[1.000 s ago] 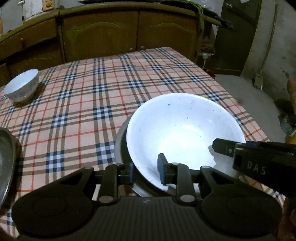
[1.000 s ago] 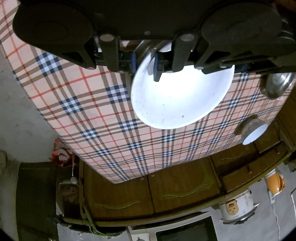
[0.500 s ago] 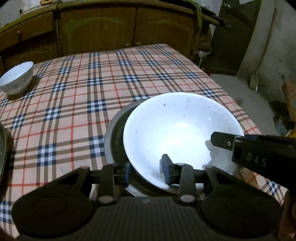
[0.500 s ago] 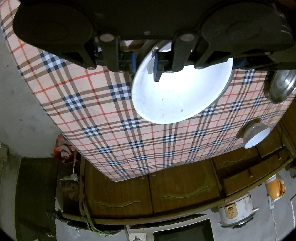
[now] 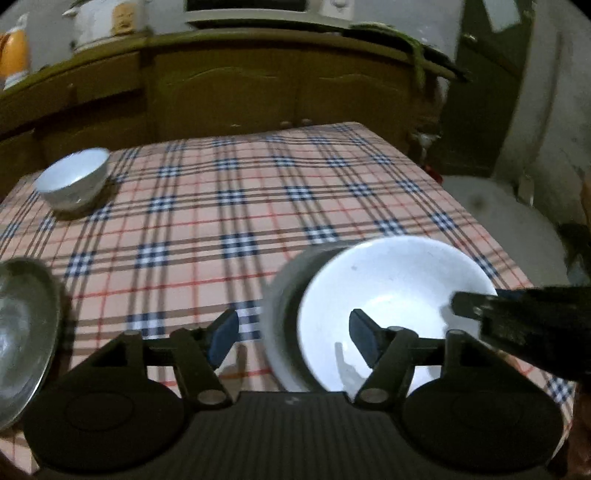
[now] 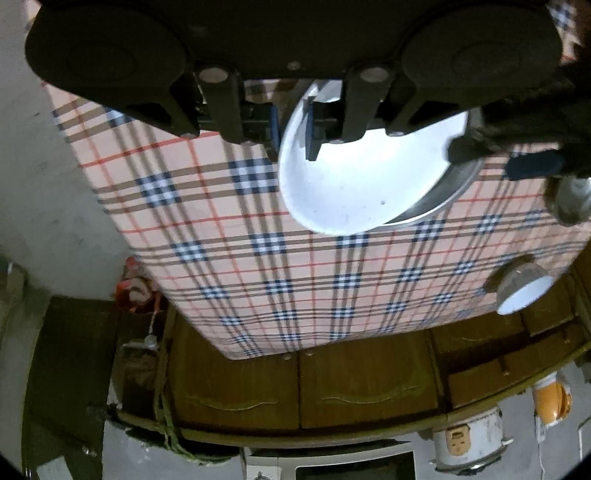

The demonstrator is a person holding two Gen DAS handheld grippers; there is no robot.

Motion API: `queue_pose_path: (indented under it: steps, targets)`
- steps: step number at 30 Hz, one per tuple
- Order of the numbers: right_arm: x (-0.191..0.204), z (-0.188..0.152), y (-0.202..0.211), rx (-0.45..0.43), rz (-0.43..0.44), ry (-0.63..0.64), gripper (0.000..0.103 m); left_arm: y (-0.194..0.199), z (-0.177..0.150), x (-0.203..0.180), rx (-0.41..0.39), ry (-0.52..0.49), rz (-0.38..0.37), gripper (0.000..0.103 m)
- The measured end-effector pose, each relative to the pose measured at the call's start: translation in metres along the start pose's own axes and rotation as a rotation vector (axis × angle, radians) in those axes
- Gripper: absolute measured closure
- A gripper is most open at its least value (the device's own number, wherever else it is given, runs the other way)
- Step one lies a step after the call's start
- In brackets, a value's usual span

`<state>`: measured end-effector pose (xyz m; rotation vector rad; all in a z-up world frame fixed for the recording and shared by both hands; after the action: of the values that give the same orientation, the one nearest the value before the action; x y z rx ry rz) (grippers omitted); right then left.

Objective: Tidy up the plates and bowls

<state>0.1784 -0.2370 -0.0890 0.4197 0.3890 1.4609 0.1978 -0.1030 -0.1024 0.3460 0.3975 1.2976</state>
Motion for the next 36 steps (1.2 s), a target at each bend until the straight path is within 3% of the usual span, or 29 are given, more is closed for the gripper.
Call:
queue_pose_path:
  steps: [3,4,10,18,23,31,36]
  targets:
    - [-0.004,0.006,0.004,-0.024,-0.002,-0.005,0.069,0.002,0.004,0.013,-0.007,0.036,0.021,0.035]
    - [-0.007,0.008,0.006,-0.035,-0.003,-0.013,0.069,0.003,0.005,0.016,-0.008,0.042,0.025,0.034]
    - [-0.029,0.022,0.019,-0.101,-0.055,-0.067,0.069,0.005,0.008,0.028,-0.015,0.074,0.043,0.034]
    - [-0.031,-0.002,-0.002,-0.015,-0.074,-0.055,0.069,0.008,0.007,0.032,-0.017,0.096,0.041,0.033]
    - [-0.034,0.007,0.009,-0.087,-0.094,-0.082,0.069,0.011,0.009,0.038,-0.029,0.094,0.051,0.033]
    - [-0.021,-0.006,-0.009,0.002,-0.083,-0.015,0.07,0.018,0.017,0.053,-0.053,0.12,0.075,0.032]
    - [-0.017,0.009,-0.001,-0.059,-0.114,-0.014,0.07,0.023,0.023,0.071,-0.069,0.137,0.107,0.03]
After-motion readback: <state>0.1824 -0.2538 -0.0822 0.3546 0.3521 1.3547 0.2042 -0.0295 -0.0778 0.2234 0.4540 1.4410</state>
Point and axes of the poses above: each gripper's, at about its wrist camera, not at the fingertips, and y roughly against the way its jaws point, x to its left, z to its top, the point moved 7 cm from there along -y, roughly the way its jaws point, and after that the axes turned 14 degrees about -x, right-handed, at the moved point
